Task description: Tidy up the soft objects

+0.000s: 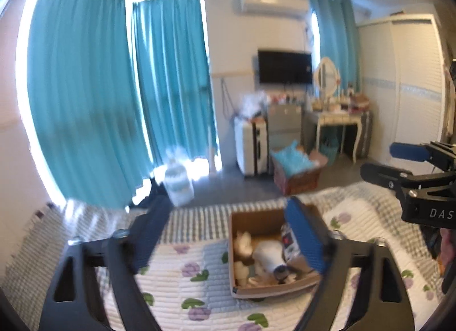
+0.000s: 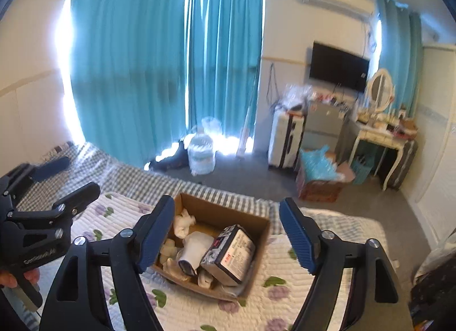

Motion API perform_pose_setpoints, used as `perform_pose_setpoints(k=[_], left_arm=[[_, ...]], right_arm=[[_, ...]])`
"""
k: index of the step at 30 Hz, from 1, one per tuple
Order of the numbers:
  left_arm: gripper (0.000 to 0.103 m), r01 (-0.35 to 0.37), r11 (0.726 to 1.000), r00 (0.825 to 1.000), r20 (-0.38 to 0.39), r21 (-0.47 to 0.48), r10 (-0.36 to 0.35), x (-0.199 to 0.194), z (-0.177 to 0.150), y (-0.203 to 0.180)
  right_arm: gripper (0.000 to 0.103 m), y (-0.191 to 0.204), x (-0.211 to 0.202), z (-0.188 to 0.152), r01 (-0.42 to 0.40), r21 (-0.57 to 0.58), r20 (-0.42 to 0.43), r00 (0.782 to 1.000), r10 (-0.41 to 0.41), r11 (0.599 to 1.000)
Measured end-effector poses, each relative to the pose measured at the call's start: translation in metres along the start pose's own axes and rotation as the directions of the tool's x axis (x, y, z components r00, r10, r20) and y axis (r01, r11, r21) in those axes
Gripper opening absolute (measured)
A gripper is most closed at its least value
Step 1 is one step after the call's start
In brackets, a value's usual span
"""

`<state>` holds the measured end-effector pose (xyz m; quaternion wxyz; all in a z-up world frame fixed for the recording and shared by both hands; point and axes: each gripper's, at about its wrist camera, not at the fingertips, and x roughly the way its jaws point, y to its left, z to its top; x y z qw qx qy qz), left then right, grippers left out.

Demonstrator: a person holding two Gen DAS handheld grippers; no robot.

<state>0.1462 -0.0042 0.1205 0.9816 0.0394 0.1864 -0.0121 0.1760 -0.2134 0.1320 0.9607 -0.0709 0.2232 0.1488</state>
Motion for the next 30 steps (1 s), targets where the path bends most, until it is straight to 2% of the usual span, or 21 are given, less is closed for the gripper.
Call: perform_pose_setpoints(k=[3, 7, 10, 12, 17, 20, 22, 25, 27, 30], left_arm=[[0.094, 0.011, 1.0, 0.996, 0.084, 0.008, -0.011, -0.046, 0.008, -0.002], [0.103, 0.008, 1.0, 0.992, 0.128, 0.014, -0.01, -0.087, 0.006, -0.004], [0.103, -0.007, 1.0, 0.981, 0.194, 0.019, 0.004, -0.112, -0.007, -0.003], [0.103, -0.009, 1.0, 0.978, 0.207, 0.017, 0.005, -0.115, -0.015, -0.003], [0.103, 0.004, 0.999, 0.972, 0.233, -0.046, 0.007, -0.106, -0.051, -0.004], [0.103, -0.005, 0.997, 0.979, 0.203, -0.079, 0.021, -0.085, -0.076, -0.001], [0.103, -0.012, 0.996, 0.982, 0.187, -0.092, 0.03, -0.074, -0.091, -0.002], [0.103, -0.015, 0.994, 0.986, 0.162, -0.104, 0.032, -0.049, -0.113, 0.002], [0.103, -0.033, 0.995, 0.992, 0.122, -0.091, 0.044, -0.031, -0.128, 0.003], [0.103, -0.063, 0.994, 0.993, 0.099, -0.085, 0.071, -0.02, -0.138, 0.001]], right_arm=[[0.092, 0.003, -0.053, 0.001, 0.041, -0.003, 0.049, 0.998, -0.041, 0.999], [0.103, 0.013, -0.105, -0.013, 0.086, -0.016, 0.104, 0.991, -0.084, 0.996], [0.103, 0.016, -0.132, -0.031, 0.071, 0.001, 0.154, 0.986, -0.07, 0.997], [0.103, 0.019, -0.139, -0.046, 0.069, 0.015, 0.164, 0.984, -0.071, 0.998], [0.103, 0.028, -0.127, -0.083, 0.08, 0.032, 0.176, 0.981, -0.085, 0.996], [0.103, 0.03, -0.108, -0.102, 0.089, 0.048, 0.212, 0.972, -0.097, 0.995], [0.103, 0.026, -0.092, -0.119, 0.082, 0.097, 0.229, 0.968, -0.102, 0.992], [0.103, 0.019, -0.061, -0.143, 0.054, 0.148, 0.184, 0.98, -0.081, 0.988], [0.103, 0.016, -0.044, -0.158, 0.088, 0.153, 0.158, 0.981, -0.112, 0.984], [0.103, 0.013, -0.026, -0.173, 0.087, 0.155, 0.131, 0.985, -0.108, 0.984]])
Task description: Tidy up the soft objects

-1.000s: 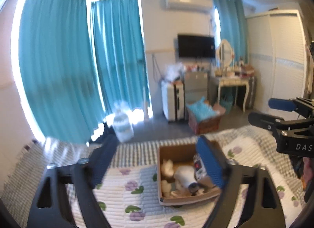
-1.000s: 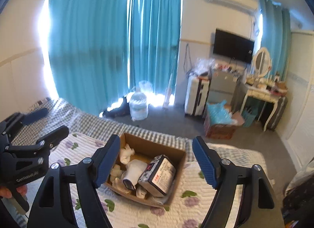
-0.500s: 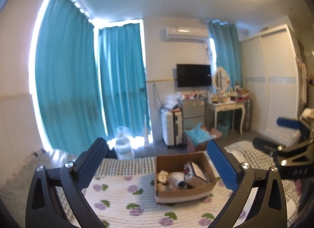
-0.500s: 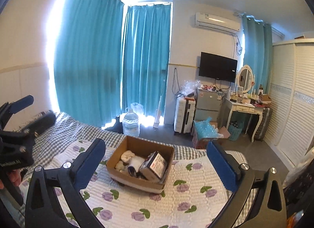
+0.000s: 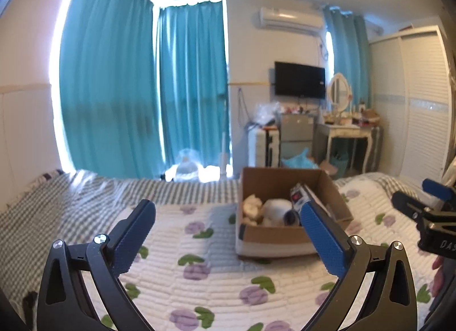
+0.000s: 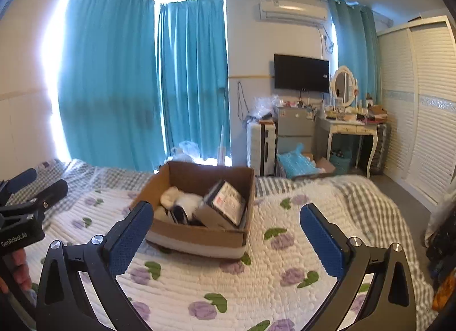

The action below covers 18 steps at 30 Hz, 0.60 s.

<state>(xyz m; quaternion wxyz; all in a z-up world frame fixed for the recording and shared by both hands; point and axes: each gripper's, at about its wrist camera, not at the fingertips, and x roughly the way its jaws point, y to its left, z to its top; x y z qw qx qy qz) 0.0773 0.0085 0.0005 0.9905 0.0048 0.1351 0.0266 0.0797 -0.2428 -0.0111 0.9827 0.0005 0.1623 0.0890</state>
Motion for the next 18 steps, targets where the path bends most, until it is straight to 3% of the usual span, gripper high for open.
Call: perform_pose_setpoints(k=[6, 18], left_arm=[[0.103, 0.017, 1.0, 0.999, -0.029, 0.02, -0.016, -0.002, -0.006, -0.007], [0.103, 0.034, 0.999, 0.998, -0.053, 0.01, -0.033, -0.002, -0.015, -0.007]], right_arm=[[0.103, -0.004, 0.013, -0.014, -0.012, 0.007, -0.021, 1.0, 0.012, 1.0], [0.103, 0.0, 0.007, -0.013, 0.0, 0.003, -0.011, 1.0, 0.0, 1.0]])
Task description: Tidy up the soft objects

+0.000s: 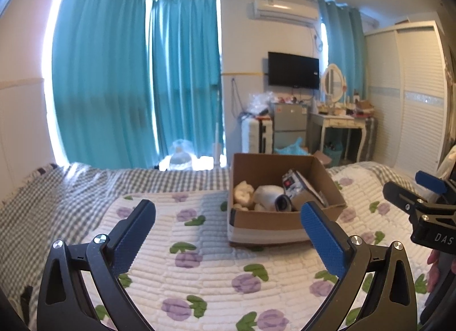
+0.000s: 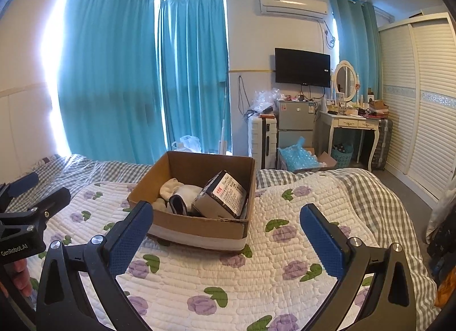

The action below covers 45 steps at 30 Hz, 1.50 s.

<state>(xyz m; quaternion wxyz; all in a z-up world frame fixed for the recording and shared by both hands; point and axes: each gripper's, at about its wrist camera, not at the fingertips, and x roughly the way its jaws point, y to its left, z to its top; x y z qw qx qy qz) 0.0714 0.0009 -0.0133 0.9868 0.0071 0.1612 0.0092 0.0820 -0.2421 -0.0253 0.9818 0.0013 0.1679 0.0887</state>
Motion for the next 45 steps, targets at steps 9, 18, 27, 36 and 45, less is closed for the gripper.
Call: perform_pose_setpoints(k=[9, 18, 27, 36, 45], left_arm=[[0.103, -0.001, 1.0, 1.0, -0.009, -0.009, 0.001, 0.0012, -0.0021, 0.0019], [0.103, -0.002, 1.0, 1.0, -0.011, -0.009, 0.002, 0.001, -0.0022, 0.0027], [0.103, 0.003, 1.0, 1.0, -0.008, -0.014, -0.003, -0.0022, -0.0033, 0.0043], [0.103, -0.009, 1.0, 1.0, -0.01, -0.019, 0.009, -0.0044, -0.0023, 0.0057], [0.103, -0.01, 1.0, 1.0, -0.014, -0.019, 0.01, -0.0037, -0.0011, 0.0061]], right_arm=[[0.103, 0.0047, 0.0008, -0.0016, -0.009, -0.008, -0.006, 1.0, 0.008, 1.0], [0.103, 0.0065, 0.0016, -0.0037, -0.021, -0.009, -0.013, 1.0, 0.021, 1.0], [0.103, 0.007, 0.002, -0.0043, -0.024, -0.005, -0.018, 1.0, 0.024, 1.0], [0.103, 0.0061, 0.0031, -0.0054, -0.022, -0.003, -0.024, 0.999, 0.022, 1.0], [0.103, 0.0071, 0.0056, -0.0067, -0.021, -0.003, -0.032, 0.999, 0.021, 1.0]])
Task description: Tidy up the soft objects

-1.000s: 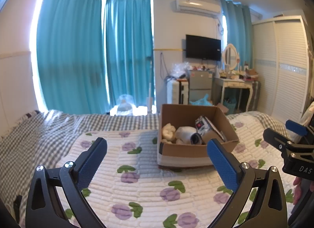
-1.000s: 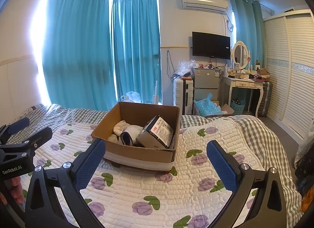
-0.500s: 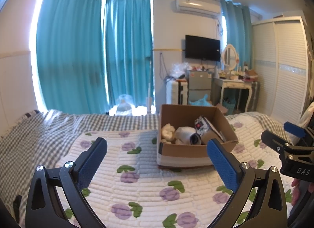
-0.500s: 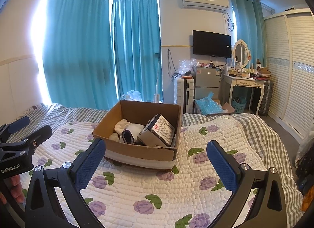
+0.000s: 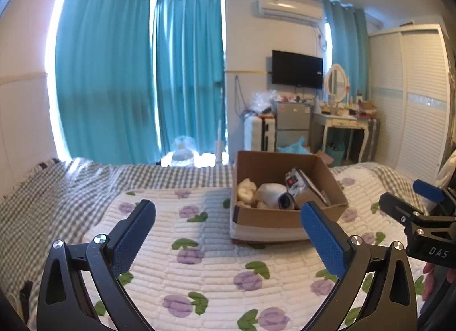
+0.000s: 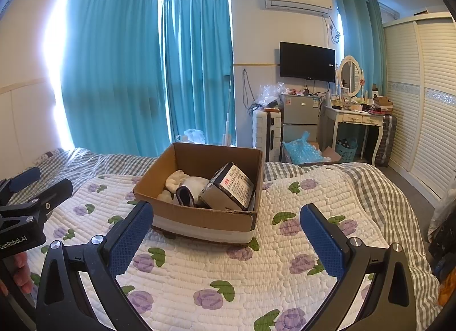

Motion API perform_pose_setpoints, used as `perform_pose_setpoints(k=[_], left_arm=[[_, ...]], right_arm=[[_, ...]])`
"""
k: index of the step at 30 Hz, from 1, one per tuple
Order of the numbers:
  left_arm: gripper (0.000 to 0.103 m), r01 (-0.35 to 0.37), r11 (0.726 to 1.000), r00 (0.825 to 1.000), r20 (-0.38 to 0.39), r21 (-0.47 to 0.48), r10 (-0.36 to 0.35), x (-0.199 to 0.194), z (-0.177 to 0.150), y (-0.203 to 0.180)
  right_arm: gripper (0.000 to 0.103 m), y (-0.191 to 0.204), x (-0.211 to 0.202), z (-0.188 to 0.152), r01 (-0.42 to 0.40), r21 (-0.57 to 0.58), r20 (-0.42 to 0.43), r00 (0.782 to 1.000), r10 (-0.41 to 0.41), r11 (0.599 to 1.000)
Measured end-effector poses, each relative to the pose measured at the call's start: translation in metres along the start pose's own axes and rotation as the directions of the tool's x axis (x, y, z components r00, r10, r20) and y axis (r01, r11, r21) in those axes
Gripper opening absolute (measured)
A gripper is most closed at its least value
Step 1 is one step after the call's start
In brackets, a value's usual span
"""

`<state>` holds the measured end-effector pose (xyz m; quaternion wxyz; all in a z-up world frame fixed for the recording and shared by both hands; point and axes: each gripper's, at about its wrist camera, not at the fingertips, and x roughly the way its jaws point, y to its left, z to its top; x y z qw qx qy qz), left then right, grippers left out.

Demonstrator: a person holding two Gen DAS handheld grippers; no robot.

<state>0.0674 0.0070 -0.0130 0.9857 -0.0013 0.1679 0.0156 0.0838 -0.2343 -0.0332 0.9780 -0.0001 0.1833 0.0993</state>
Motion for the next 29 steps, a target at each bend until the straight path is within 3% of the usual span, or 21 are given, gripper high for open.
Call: perform_pose_setpoints(k=[29], left_arm=[[0.103, -0.001, 1.0, 1.0, -0.005, -0.002, 0.001, 0.0017, -0.002, 0.0031]], right_arm=[[0.103, 0.0024, 0.0047, -0.0059, 0.002, 0.007, -0.015, 1.0, -0.002, 1.0]])
